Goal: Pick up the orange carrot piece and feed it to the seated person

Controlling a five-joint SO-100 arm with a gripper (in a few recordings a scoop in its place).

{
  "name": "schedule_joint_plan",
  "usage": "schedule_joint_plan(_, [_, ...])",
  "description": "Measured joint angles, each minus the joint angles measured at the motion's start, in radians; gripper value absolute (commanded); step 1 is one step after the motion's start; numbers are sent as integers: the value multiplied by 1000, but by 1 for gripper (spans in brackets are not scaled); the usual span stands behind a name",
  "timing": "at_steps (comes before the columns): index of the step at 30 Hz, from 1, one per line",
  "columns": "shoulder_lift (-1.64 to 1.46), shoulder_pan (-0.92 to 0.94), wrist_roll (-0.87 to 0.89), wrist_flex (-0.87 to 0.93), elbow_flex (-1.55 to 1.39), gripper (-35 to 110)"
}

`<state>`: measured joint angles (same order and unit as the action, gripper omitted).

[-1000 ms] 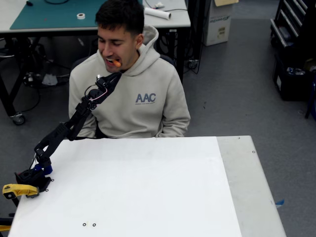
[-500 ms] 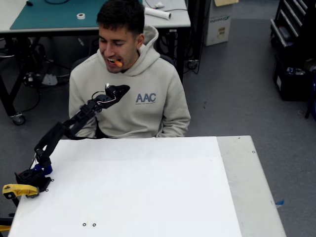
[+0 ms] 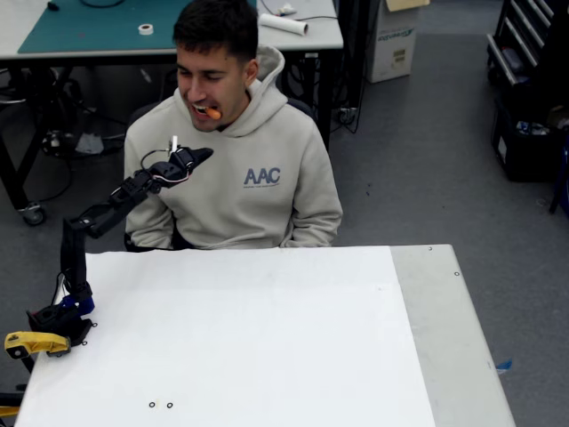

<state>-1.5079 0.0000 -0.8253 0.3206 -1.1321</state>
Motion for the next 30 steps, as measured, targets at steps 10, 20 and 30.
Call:
schedule_joint_plan(10, [-419,-17,365,0,-488,-2])
schedule_joint_plan(20, [-877,-81,798,0,-908,-2])
schedule_joint_plan(30, [-1316,-127,1028,2,-1287,-2])
